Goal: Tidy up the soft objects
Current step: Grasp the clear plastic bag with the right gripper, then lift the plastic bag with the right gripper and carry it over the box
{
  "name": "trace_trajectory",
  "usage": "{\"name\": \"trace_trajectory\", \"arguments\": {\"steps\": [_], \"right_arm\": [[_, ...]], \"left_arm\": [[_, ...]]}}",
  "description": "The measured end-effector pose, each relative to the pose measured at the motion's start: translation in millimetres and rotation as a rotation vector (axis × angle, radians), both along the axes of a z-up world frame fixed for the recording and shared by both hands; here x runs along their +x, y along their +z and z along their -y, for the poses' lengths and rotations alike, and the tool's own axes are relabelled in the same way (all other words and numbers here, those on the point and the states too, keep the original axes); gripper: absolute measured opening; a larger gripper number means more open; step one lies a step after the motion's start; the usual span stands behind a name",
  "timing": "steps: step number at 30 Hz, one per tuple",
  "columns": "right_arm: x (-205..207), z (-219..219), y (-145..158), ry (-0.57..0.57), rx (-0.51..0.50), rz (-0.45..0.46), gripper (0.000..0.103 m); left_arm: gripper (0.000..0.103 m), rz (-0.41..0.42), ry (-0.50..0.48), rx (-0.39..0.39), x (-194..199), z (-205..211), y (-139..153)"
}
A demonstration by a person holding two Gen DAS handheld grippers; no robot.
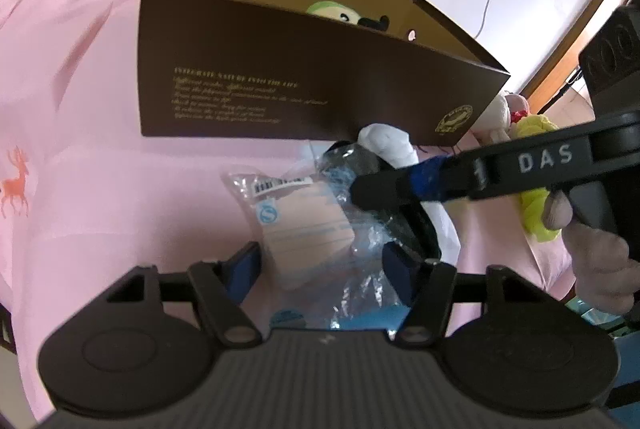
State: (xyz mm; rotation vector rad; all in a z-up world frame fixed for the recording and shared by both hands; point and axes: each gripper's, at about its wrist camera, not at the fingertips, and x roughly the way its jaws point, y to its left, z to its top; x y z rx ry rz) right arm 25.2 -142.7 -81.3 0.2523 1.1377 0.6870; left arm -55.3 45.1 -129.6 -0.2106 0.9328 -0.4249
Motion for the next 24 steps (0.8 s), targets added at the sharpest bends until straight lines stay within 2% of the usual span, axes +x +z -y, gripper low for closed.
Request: {"name": "trace_trajectory", "arguments": {"steps": [9, 16, 24], "right_arm": [[1, -5, 5, 0.020, 0.023, 0.008, 0.019], [3, -7, 19, 0.027, 0.081, 0.006, 0.018], [-2, -5, 52, 0.055, 0.154, 0.073, 0.018]], "left_arm": [[0.047, 0.061, 0.009, 0.024, -2, -5, 17], [0.045, 0.112, 0.012, 0.026, -13, -13, 40], [0.045, 0.219, 0.005, 0.048, -25, -12, 83]]}}
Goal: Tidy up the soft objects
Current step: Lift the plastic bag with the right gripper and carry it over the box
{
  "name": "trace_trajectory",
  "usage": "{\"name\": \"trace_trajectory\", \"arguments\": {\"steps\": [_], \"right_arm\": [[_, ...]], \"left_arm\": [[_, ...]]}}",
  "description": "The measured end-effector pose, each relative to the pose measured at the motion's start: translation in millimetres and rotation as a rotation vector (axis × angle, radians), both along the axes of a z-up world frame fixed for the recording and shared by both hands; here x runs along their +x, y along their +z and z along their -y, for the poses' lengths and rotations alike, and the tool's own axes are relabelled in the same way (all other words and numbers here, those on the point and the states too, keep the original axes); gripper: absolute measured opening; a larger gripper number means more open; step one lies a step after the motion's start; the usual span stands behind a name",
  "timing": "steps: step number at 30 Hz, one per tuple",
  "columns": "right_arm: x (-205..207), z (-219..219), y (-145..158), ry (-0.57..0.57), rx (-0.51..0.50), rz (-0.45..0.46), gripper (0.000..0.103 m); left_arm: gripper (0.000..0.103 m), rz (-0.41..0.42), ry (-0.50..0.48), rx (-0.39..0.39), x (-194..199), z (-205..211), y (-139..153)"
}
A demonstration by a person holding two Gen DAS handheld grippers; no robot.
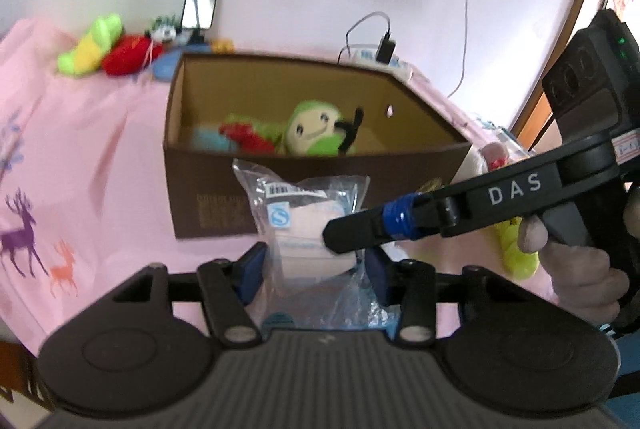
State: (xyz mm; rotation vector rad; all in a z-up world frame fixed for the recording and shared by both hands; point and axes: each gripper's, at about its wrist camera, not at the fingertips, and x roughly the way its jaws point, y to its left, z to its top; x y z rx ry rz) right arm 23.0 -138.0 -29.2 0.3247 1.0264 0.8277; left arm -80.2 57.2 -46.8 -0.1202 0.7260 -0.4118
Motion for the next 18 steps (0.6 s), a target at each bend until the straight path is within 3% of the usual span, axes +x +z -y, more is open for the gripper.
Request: {"name": "trace_trajectory", "arguments": {"steps": [5, 8, 11, 15, 18], "right_arm": [[5, 5, 24, -0.014, 0.055, 0.059, 0.018], [12, 8, 36, 0.002, 0.148, 0.058, 0.019], [17, 7, 52, -0.047, 0.114, 0.206, 0.017], [53, 15, 34, -0.146, 0.112, 0.173, 0.017], [63, 31, 19, -0.160, 0.142, 0.089, 0.017]], "left_arm": [[0.045, 0.082, -0.013, 0.005, -1, 2, 28], [0.035, 0.112, -0.059, -0.046, 10, 5, 43], [0.035, 0.178, -0.065, -0.011, 28, 18, 55], [0.035, 0.161, -0.080, -0.053, 64, 23, 34], [0.035, 0.070, -0.066, -0.078, 65, 13, 7]]}}
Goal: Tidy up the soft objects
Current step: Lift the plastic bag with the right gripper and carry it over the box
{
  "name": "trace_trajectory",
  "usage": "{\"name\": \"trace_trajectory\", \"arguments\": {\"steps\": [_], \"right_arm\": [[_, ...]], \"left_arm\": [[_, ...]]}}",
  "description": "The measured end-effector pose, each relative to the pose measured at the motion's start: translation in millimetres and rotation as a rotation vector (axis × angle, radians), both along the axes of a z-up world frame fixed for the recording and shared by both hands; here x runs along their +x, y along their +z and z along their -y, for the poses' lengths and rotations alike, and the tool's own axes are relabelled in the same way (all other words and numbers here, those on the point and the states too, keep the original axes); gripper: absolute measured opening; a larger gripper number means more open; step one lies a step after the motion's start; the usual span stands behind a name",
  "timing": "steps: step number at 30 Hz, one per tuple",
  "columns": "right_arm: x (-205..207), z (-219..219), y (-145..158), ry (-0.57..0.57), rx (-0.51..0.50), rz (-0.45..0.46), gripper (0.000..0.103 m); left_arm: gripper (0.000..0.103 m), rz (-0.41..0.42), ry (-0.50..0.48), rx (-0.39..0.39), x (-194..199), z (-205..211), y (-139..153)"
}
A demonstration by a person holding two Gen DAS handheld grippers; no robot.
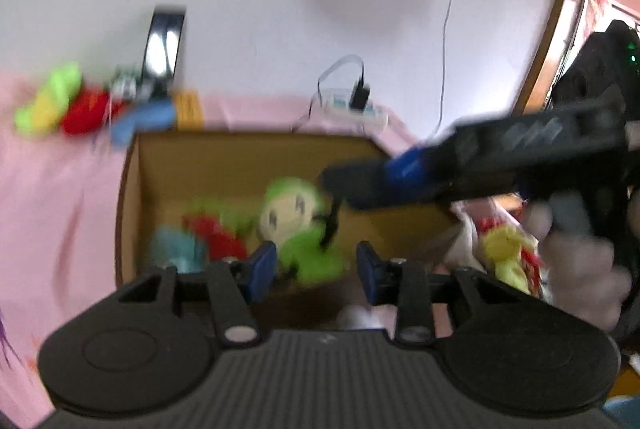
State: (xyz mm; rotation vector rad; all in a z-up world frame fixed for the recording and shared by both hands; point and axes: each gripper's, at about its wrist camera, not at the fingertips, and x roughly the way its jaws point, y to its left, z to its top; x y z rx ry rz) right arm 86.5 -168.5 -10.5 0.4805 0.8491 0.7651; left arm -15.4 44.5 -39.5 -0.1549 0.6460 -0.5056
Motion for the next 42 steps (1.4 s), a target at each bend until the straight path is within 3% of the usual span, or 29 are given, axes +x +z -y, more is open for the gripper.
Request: {"name": "trace_trajectory", "arguments": {"steps": [6, 11, 14, 18, 21, 25, 35, 40, 41, 42], "right_arm": [[-18, 14, -24, 0.081, -0.072, -0.030, 0.020], [-18, 7, -40, 0.104, -0.078, -0.096, 0.020], [-21, -9, -39, 0.162, -0.097, -0.084, 0.020], [-28, -31, -37, 0.225, -0.141, -0.032, 0.020], [-33, -44, -39, 0.258, -0.192, 0.024, 0.020], [-35, -56, -49, 0.289, -0.228, 0.042, 0.020], [-16, -77, -64, 0.281, -0.173, -0.005, 0.020], [-3, -91, -75, 0.298, -0.123, -0.072, 0.019], [-2, -95, -78, 0.302, -0.124, -0.081, 0.019], [-1, -99, -81, 0.303, -0.125, -0.090, 0.019]], "left_arm": [[0.040, -0.043, 0.018, 0.038, -32, -22, -32], [0.039, -0.124, 0.046, 0.059, -30, -22, -62], [0.040, -0.101, 0.027, 0.081, -40, -20, -56], [0.055, -0.069, 0.040, 0.088, -53, -30, -42], [0.063, -0.034, 0.117, 0.133, -61, -47, -35], [0.065, -0.041, 0.222, 0.173, -47, -79, -41], [0.069, -0.128, 0.094, 0.158, 4, -94, -74], [0.074, -0.112, 0.054, 0.185, 8, -89, -80], [0.082, -0.112, 0.055, 0.183, 9, -88, -81], [0.082, -0.115, 0.056, 0.180, 9, -89, -82]]}}
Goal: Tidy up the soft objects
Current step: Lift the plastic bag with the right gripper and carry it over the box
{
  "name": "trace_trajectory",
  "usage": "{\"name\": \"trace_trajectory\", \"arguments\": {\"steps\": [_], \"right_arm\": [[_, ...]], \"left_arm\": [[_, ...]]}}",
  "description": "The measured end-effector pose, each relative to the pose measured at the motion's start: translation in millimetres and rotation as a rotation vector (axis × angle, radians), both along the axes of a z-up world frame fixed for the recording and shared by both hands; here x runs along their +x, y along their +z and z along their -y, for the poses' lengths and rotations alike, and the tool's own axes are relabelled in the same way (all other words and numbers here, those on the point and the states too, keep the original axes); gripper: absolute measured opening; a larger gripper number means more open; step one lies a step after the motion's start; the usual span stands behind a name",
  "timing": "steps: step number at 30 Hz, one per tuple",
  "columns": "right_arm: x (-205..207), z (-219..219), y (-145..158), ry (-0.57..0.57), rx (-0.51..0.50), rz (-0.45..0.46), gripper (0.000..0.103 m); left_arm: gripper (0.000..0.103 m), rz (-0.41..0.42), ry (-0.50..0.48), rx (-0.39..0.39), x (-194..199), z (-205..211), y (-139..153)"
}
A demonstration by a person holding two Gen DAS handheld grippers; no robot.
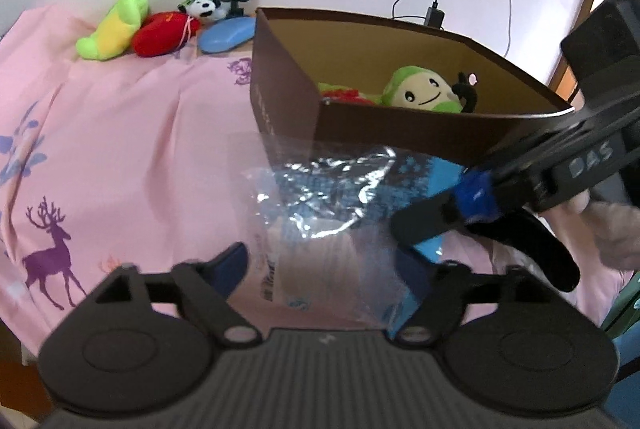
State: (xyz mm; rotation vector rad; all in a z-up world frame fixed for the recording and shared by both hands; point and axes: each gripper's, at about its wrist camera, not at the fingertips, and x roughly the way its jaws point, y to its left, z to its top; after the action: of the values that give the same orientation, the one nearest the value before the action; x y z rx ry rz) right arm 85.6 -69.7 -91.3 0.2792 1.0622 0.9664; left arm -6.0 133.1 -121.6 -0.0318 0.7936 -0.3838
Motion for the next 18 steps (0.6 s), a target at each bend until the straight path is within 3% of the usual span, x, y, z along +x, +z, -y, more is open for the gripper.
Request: {"name": "trace_trajectory", "arguments": {"steps": [8, 14, 18], "right_arm": [[5, -18, -15, 0.003, 0.066, -0.121, 0.020], [0, -7, -12, 0.001, 0.086, -0.132, 0.012], [-12, 12, 1, 0.009, 0.089, -0.093, 0.009]], "left_arm": [[0.082, -0.006, 0.018, -0.006, 1, 5, -6], [0.075, 0.001, 0.039, -0.044, -12, 6, -3], [0.072, 0.020, 0.021, -0.079, -23, 18, 10]]}}
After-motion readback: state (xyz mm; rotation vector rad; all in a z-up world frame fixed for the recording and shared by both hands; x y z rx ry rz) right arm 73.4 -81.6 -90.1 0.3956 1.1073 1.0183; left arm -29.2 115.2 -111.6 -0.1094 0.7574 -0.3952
